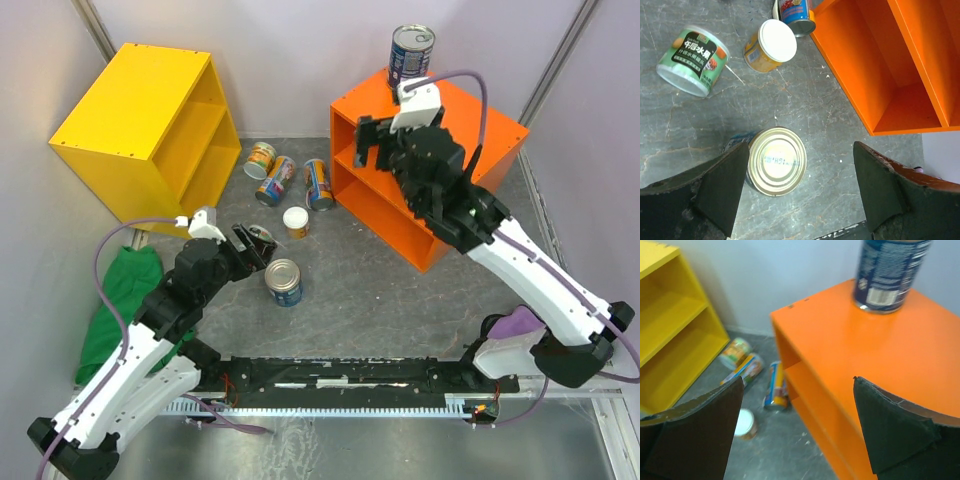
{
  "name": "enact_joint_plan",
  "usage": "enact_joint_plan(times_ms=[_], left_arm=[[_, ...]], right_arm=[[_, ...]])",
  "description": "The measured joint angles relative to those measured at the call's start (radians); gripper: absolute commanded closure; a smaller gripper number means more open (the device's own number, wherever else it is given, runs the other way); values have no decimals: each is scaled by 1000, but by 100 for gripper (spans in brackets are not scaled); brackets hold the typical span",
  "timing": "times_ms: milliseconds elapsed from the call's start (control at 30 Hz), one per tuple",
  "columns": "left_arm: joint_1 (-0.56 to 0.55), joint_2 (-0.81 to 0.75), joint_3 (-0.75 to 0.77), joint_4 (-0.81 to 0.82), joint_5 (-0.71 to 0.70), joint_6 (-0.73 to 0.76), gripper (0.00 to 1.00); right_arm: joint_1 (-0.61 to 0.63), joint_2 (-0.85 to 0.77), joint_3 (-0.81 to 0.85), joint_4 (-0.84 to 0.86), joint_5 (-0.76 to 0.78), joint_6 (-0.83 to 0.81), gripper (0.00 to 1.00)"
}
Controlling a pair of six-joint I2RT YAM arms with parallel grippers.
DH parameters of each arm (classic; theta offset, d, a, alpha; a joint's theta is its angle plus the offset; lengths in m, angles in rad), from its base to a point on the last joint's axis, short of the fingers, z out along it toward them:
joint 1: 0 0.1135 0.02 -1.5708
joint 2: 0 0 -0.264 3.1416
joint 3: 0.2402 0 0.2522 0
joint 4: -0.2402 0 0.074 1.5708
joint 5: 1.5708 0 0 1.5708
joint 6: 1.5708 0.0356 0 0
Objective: Place and organize the canned foods onto the counter
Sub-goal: Place the canned food on the counter, then adjust the canned food at the center of the board.
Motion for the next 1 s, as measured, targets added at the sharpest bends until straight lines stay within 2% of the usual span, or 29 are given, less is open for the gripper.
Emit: enact_joint_plan(times_ms=[67,100,133,400,667,867,1000], left_arm=[[0,-16,0,-31,-1,-26,8],[0,-27,0,-62,-2,-56,7],[0,-31,0,-74,-3,-70,7],[0,-99,-19,-193,-21,-167,3],[0,-261,-57,-325,-83,-282,1],[0,-407,-87,-435,-130,-373,1],[0,-442,-87,-482,-159,-410,1]], right_arm=[[75,-16,-4,-28,31,2,4],[167,-18,-11,-82,58,14,4],[208,-13,-13,-108,71,26,4],[463,136,-20,-301,100,204,3],[532,240,-76,-377,13,393,2],[535,344,-74,-399,-74,460,0],[535,404,-63,-403,-130,478,1]])
